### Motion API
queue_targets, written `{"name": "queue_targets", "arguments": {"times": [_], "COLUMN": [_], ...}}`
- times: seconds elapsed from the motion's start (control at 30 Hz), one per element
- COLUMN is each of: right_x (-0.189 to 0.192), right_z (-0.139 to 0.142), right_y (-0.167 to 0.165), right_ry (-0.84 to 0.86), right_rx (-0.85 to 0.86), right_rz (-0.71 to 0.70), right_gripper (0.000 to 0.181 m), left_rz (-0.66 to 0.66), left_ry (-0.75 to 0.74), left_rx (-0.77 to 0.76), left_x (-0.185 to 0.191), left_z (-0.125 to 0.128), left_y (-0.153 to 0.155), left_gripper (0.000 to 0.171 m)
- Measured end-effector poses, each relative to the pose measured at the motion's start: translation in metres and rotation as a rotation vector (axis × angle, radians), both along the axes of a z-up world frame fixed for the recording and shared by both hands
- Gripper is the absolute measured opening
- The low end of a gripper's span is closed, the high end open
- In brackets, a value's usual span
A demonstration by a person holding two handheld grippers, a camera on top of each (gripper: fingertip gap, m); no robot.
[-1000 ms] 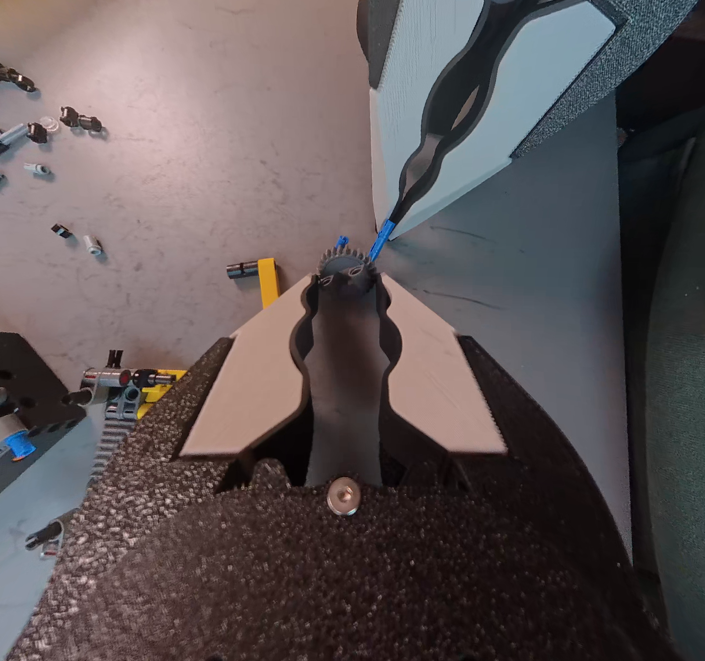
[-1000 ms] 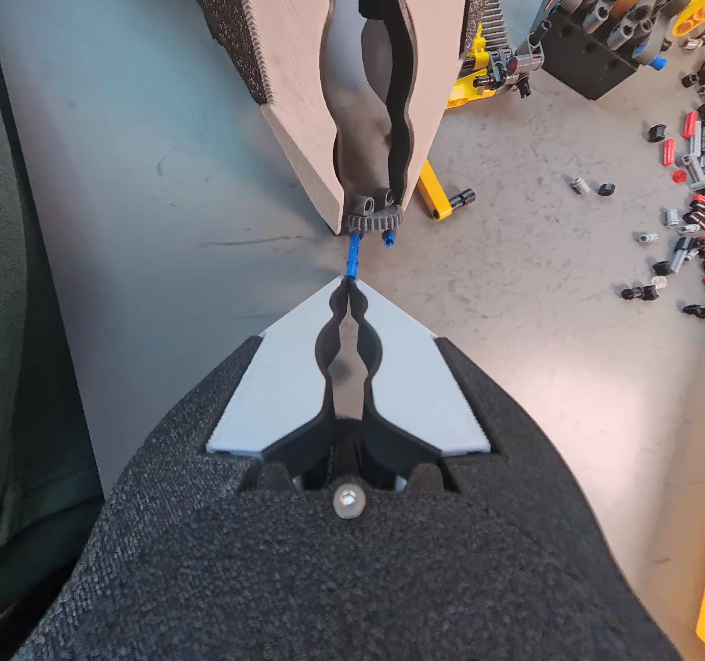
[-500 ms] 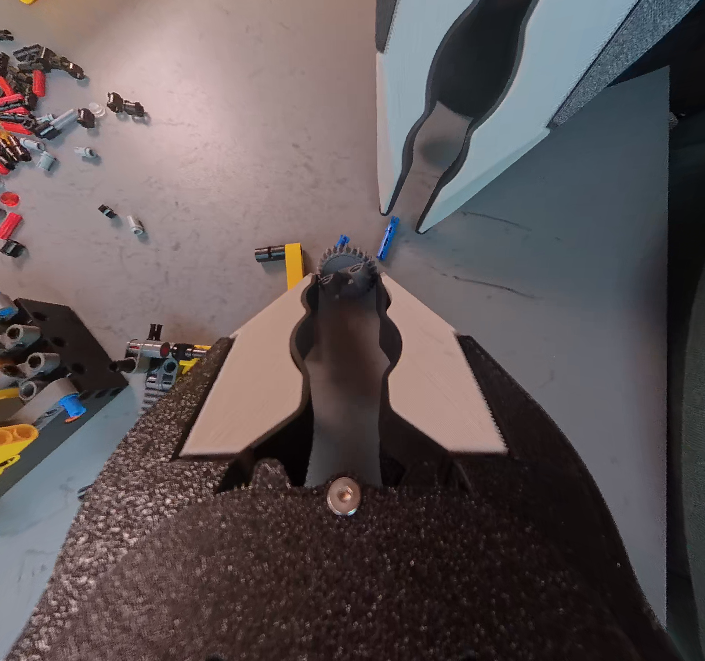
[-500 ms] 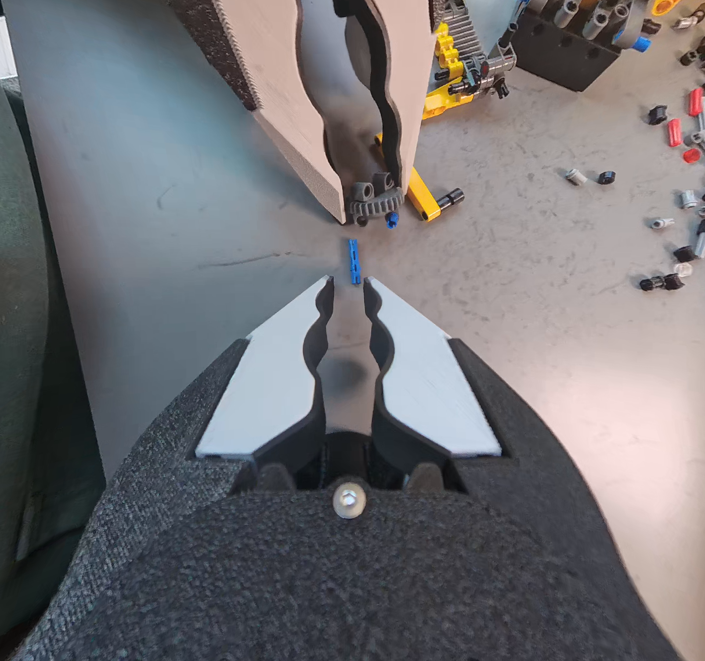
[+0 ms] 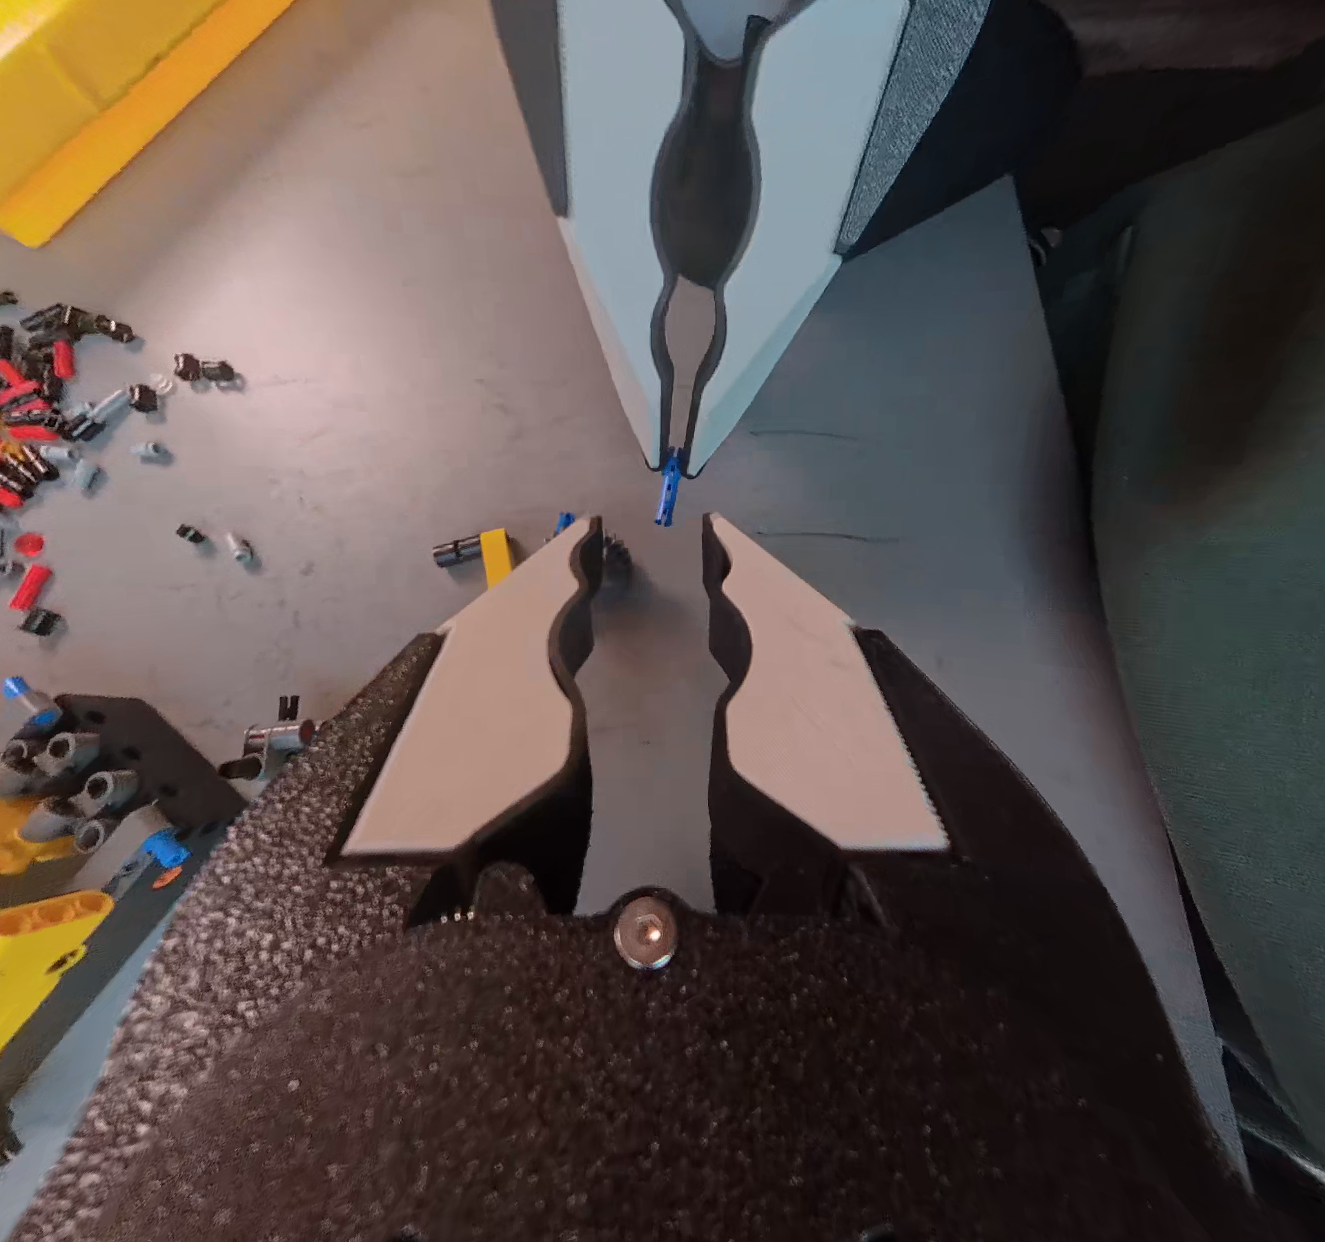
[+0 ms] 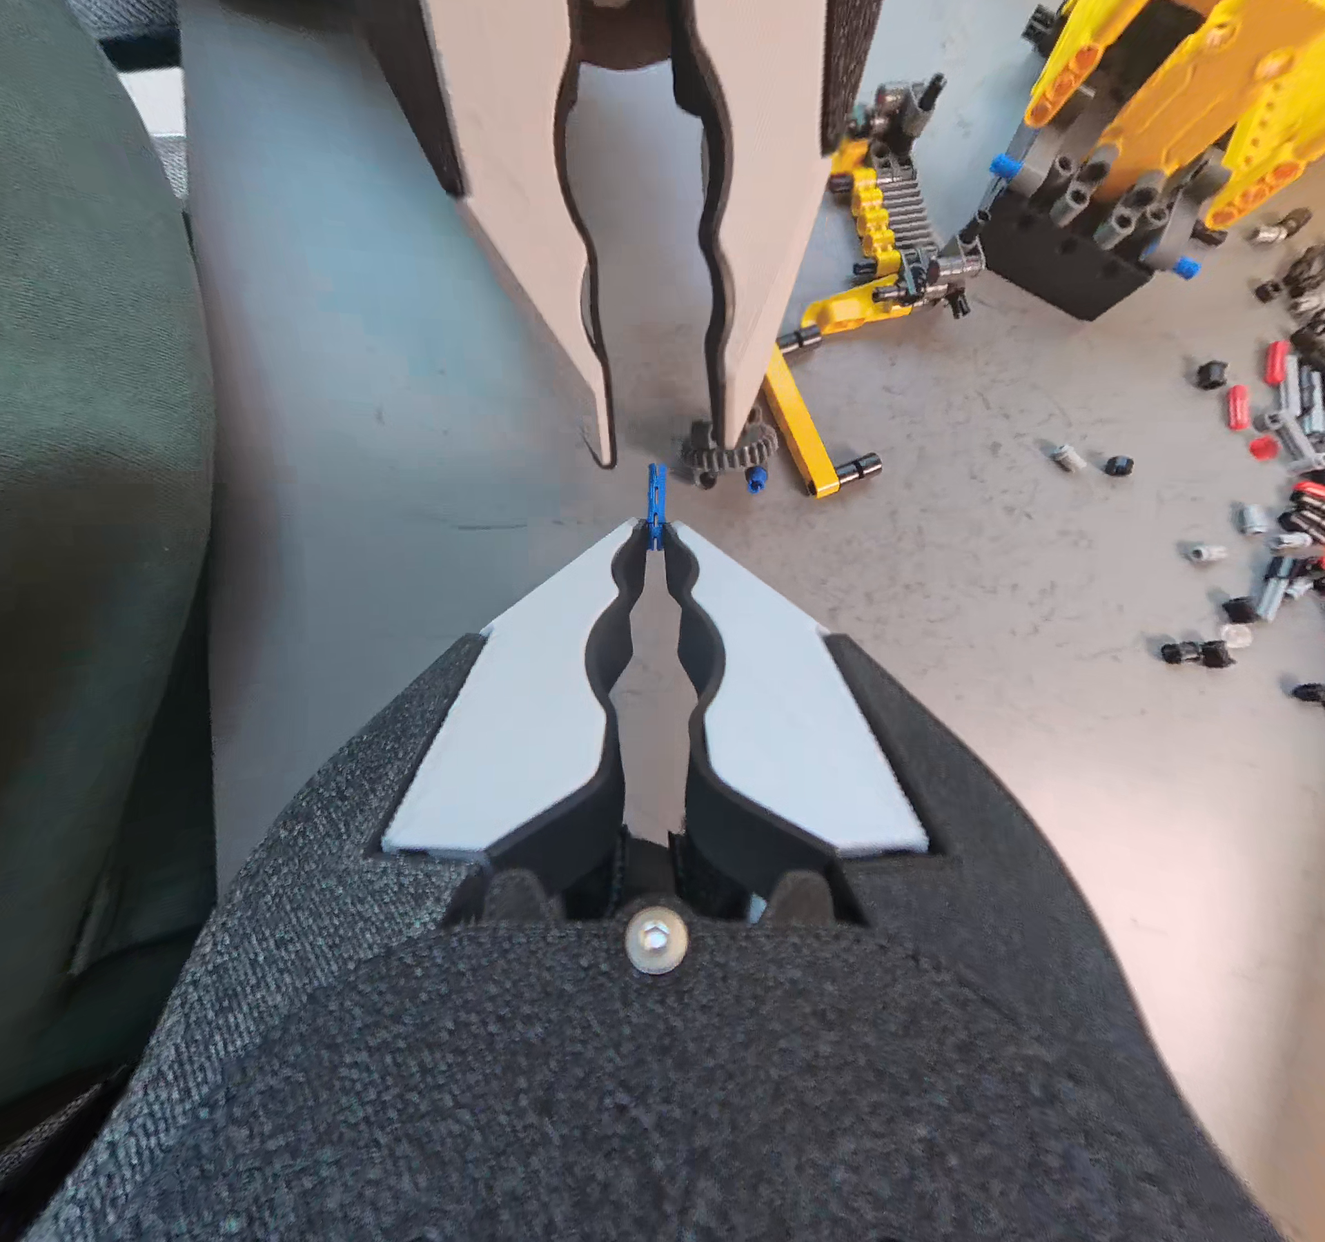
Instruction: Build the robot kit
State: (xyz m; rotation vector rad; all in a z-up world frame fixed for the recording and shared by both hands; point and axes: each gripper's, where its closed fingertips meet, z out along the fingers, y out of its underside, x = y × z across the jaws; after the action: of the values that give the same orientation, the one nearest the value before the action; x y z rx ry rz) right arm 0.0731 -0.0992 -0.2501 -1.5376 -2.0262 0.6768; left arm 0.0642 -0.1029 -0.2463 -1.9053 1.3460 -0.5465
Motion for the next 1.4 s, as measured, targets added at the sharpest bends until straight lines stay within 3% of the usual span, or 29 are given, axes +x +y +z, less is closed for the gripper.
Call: {"name": "queue_targets", "arguments": {"times": [0.13, 0.3, 0.57, 0.83, 1.2, 1.4], "right_x": [-0.007, -0.007, -0.005, 0.0, -0.002, 0.005], "right_z": [0.011, 0.02, 0.061, 0.071, 0.064, 0.027], "right_y": [-0.01, -0.012, -0.024, -0.026, -0.018, 0.009], "right_ry": [0.03, 0.078, 0.368, 0.418, 0.37, 0.214], "right_rx": [0.0, 0.012, -0.076, -0.069, -0.044, 0.034], "right_rz": [0.042, 0.066, 0.086, 0.111, 0.073, -0.006], "right_gripper": [0.003, 0.003, 0.006, 0.005, 0.004, 0.003], "left_rz": [-0.048, -0.054, -0.149, -0.173, -0.136, -0.045], "left_ry": [0.044, 0.004, -0.289, -0.373, -0.335, -0.07], "left_rx": [0.043, 0.04, 0.046, 0.054, 0.03, 0.042], "left_x": [0.006, 0.008, 0.019, 0.022, 0.014, -0.022], "left_z": [-0.003, 0.005, 0.045, 0.057, 0.051, 0.004], "left_y": [-0.008, -0.01, -0.02, -0.023, -0.015, 0.01], "left_gripper": [0.004, 0.003, 0.003, 0.003, 0.008, 0.035]}}
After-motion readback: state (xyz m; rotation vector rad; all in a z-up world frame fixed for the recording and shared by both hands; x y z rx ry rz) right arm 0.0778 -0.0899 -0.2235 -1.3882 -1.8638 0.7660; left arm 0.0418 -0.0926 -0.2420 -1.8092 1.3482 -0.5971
